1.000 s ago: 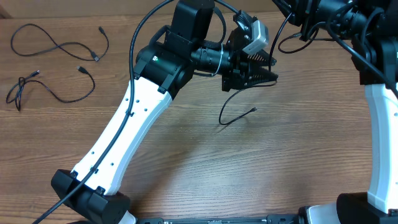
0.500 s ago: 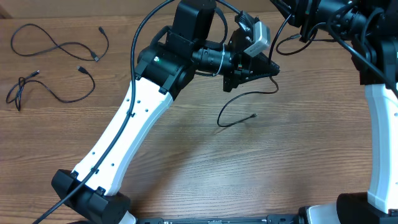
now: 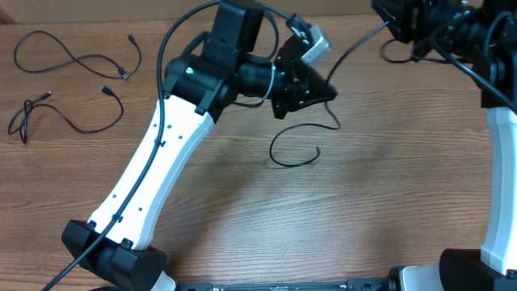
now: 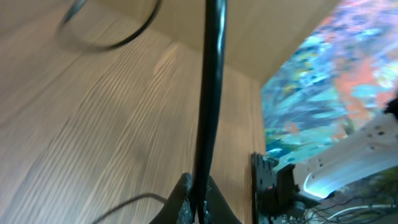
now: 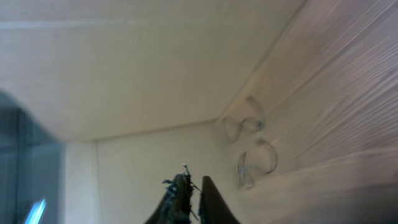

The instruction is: Untangle cables

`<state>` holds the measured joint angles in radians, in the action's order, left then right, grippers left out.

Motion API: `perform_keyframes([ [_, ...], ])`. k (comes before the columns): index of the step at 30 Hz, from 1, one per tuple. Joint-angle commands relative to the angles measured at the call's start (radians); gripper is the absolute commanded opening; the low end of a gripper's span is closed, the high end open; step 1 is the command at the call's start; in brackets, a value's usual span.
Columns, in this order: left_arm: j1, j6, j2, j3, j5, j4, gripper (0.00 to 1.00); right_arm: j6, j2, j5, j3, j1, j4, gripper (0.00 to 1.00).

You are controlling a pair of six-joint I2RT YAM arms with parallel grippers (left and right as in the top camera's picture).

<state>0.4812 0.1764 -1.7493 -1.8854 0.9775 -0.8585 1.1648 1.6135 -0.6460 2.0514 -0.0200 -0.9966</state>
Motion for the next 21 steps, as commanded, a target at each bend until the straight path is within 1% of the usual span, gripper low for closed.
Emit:
perform_keyframes([
  [1,-0.011,-0.024,-0.003,0.000,-0.143,-0.061,0.04,-0.193,-0.001,0.112,0.016,-0.009,-0.066,0.10],
  [4,-0.010,-0.024,-0.003,0.000,-0.218,-0.111,0.04,-0.285,-0.001,0.188,0.016,-0.009,-0.162,0.14],
  [10,-0.010,-0.033,-0.003,0.000,-0.340,-0.171,0.04,-0.428,-0.001,0.368,0.016,-0.008,-0.356,0.30],
  [12,-0.011,-0.063,-0.003,0.000,-0.401,-0.188,0.04,-0.467,0.000,0.416,0.016,-0.008,-0.411,0.35],
  [14,-0.011,-0.087,-0.003,0.000,-0.455,-0.203,0.04,-0.504,0.000,0.437,0.016,-0.008,-0.448,0.41],
  [17,-0.010,-0.087,-0.003,0.000,-0.481,-0.224,0.04,-0.554,0.001,0.436,0.012,-0.008,-0.479,0.50],
  [18,-0.010,-0.087,-0.003,-0.001,-0.497,-0.237,0.04,-0.568,0.001,0.436,0.005,-0.008,-0.488,0.55],
  [21,-0.010,-0.088,-0.003,-0.003,-0.520,-0.264,0.04,-0.572,0.001,0.437,-0.014,-0.008,-0.494,0.61],
])
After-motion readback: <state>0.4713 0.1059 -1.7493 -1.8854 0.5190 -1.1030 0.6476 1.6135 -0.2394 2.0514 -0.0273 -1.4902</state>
